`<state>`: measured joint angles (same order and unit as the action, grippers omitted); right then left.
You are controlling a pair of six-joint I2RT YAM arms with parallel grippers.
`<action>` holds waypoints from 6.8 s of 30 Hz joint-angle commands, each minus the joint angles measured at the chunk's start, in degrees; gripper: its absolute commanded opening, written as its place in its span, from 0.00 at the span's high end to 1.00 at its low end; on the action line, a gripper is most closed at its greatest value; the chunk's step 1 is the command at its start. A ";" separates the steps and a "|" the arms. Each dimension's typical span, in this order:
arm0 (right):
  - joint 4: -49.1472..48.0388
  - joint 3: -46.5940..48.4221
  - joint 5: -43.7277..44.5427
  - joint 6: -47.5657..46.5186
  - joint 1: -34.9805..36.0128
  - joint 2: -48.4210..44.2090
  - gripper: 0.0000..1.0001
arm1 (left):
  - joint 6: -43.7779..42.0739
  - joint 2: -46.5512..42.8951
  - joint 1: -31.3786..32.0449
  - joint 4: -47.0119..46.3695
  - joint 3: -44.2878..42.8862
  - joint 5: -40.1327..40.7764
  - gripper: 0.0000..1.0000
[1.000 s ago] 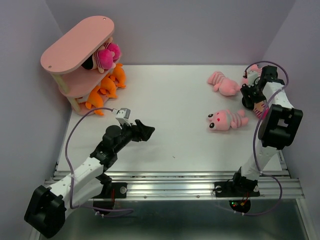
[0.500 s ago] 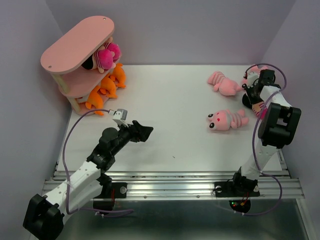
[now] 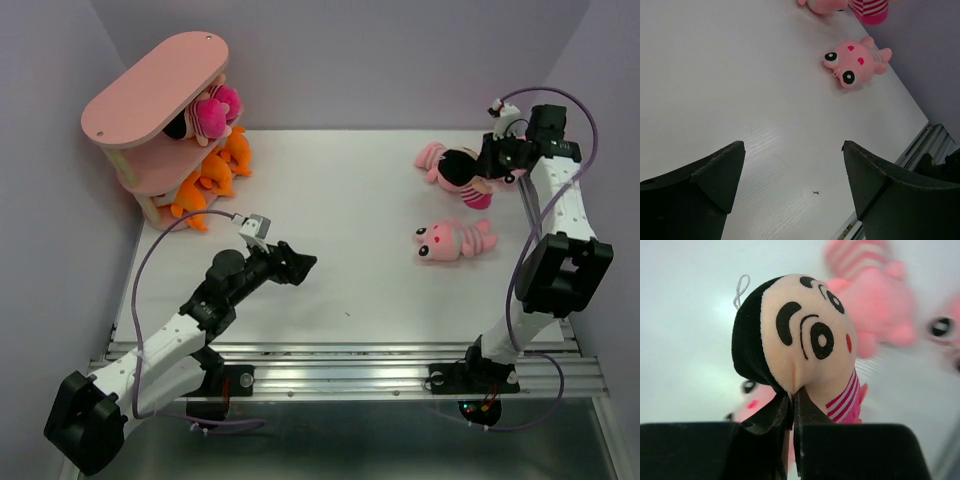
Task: Place and organize the stuffed toys onto the shelf
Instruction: Grab a stuffed toy with the right arm, then pass the stuffed toy from the right arm to the left, then pass the stuffed toy from the left arm to the right, then pass the stuffed toy from the right arm to the left, then place the stuffed toy onto shelf
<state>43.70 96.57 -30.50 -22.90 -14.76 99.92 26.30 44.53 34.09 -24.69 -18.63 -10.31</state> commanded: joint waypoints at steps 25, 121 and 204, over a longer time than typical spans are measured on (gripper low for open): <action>28.90 -1.38 -63.45 -14.19 16.43 2.21 0.99 | -1.17 20.76 12.14 -33.14 -10.01 -0.24 0.09; 4.20 0.19 -38.05 9.88 34.28 -1.75 0.97 | -16.89 8.90 20.93 -14.07 -5.80 1.59 0.25; -3.98 -22.83 -39.11 0.84 21.53 -4.12 0.00 | -29.21 11.10 4.34 15.02 -29.44 42.31 1.00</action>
<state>42.61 74.17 -66.02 -19.99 6.57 96.25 -4.21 54.72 42.72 -12.08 -43.81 32.47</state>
